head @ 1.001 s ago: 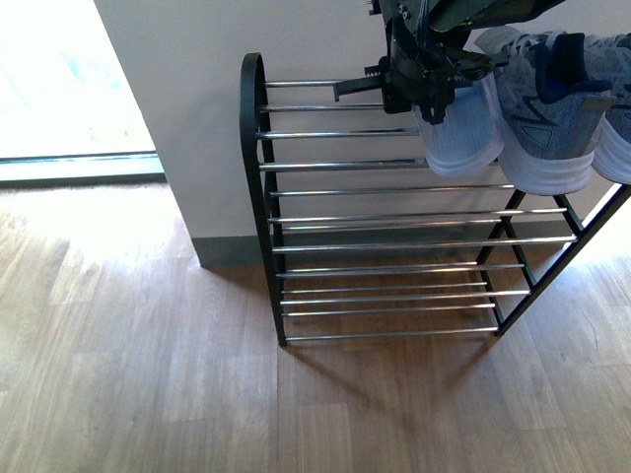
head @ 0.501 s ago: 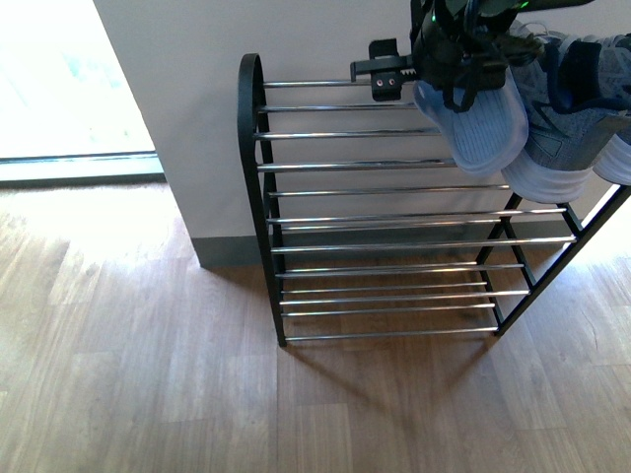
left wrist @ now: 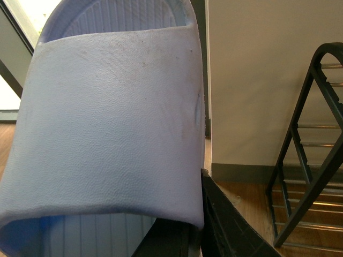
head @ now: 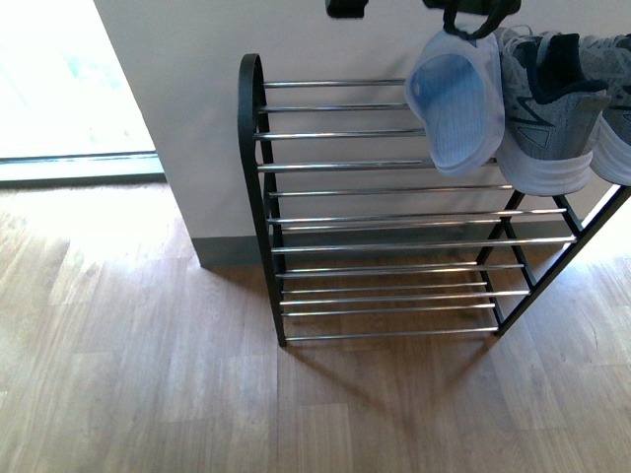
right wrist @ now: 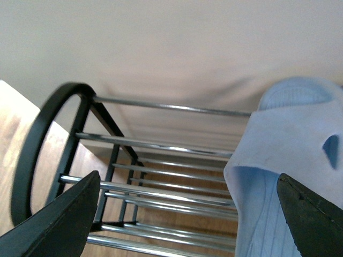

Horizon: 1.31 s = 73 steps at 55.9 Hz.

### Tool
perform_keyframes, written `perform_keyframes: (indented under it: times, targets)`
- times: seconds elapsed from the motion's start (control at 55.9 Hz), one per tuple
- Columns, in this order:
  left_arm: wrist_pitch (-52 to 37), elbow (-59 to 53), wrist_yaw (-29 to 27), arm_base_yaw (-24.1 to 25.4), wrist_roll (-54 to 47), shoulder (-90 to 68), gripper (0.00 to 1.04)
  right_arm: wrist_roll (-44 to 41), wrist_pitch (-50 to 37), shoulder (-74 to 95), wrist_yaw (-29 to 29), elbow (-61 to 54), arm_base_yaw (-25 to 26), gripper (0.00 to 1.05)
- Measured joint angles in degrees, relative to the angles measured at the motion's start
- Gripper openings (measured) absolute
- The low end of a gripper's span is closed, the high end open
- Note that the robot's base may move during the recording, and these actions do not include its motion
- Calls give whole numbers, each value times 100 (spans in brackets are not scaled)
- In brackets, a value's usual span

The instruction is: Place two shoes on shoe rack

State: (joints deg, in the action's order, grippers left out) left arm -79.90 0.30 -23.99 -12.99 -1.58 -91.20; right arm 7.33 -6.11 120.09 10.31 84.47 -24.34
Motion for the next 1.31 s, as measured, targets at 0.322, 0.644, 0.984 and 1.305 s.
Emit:
perform_keyframes:
  times: [0.322, 0.644, 0.984, 1.305]
  targets:
    - [0, 0, -2, 0, 0, 0, 2, 13, -1108, -1631, -297, -1606, 348, 96]
    - [0, 0, -2, 0, 0, 0, 2, -107, -2811, -3639, -772, -4264, 1019, 96]
    - [0, 0, -2, 0, 0, 0, 2, -400, -4159, -4350, -46, -5608, 1248, 80]
    - [0, 0, -2, 0, 0, 0, 2, -682, -4343, -5484, -323, -6948, 1694, 24]
